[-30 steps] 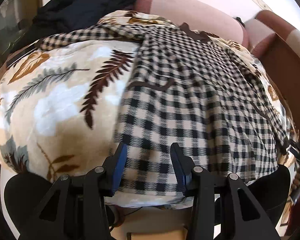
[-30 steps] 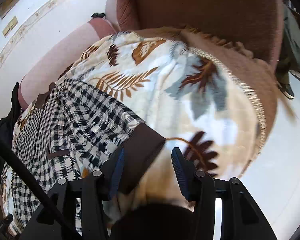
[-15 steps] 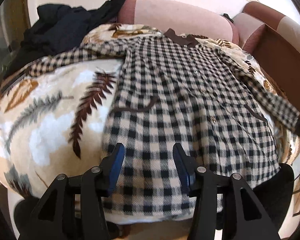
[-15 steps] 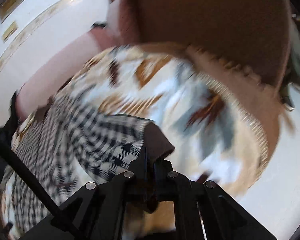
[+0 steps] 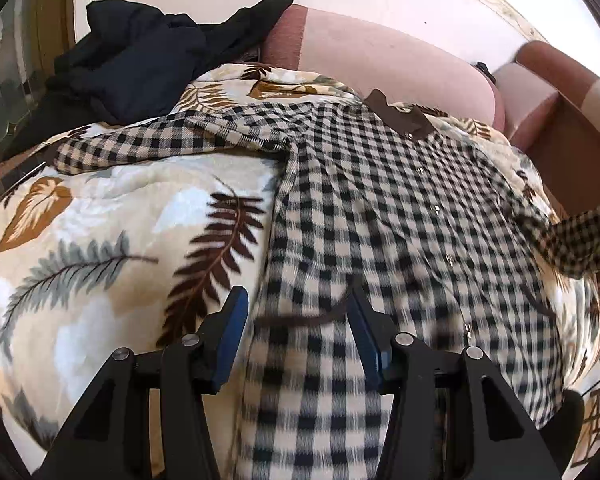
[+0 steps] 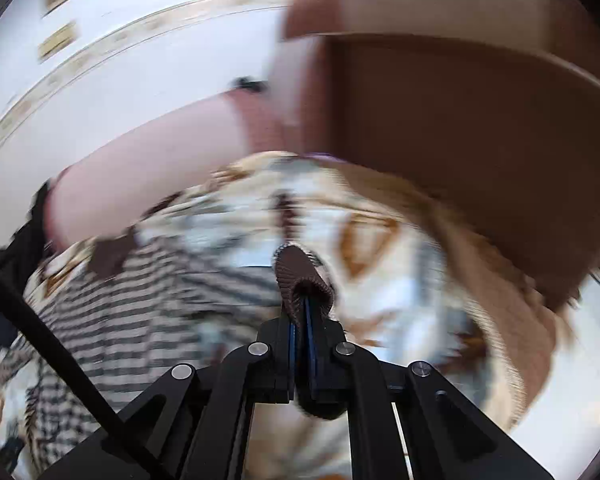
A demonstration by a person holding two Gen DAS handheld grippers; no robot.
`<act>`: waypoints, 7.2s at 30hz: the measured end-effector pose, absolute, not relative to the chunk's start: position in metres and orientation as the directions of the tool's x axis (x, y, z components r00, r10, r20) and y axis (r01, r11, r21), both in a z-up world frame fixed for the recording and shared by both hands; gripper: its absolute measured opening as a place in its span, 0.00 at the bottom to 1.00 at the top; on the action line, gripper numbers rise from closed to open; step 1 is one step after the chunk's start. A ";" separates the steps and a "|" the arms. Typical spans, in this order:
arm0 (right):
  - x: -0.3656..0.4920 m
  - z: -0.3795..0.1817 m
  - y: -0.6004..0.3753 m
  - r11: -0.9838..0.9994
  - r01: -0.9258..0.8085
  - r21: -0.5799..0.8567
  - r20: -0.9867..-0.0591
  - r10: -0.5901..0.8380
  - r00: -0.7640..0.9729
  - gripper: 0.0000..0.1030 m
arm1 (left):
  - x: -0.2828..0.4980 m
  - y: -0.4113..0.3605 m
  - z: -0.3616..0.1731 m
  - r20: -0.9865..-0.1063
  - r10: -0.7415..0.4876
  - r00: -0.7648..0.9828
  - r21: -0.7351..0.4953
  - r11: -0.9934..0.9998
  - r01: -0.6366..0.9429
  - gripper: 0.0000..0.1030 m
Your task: Fold large clothes
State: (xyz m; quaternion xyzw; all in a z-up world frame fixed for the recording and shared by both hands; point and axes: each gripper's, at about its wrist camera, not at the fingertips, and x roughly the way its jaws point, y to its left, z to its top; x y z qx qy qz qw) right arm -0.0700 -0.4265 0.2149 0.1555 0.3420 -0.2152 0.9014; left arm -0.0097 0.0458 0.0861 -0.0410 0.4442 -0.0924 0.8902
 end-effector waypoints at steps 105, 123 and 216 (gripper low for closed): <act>0.153 0.030 0.208 0.675 -0.700 0.235 -0.837 0.506 0.207 0.19 | 0.073 0.366 0.044 -0.689 -0.189 0.700 -0.661 0.560 -0.500 0.72; 0.090 0.056 0.049 0.814 -0.569 0.115 -0.847 0.380 0.372 0.19 | 0.105 0.329 0.038 -0.785 -0.083 0.614 -0.484 0.700 -0.525 0.54; 0.120 0.029 -0.421 0.675 0.537 0.506 -0.759 0.052 0.649 0.06 | 0.172 0.016 0.050 -0.829 -0.108 0.548 -0.177 0.981 -0.074 0.62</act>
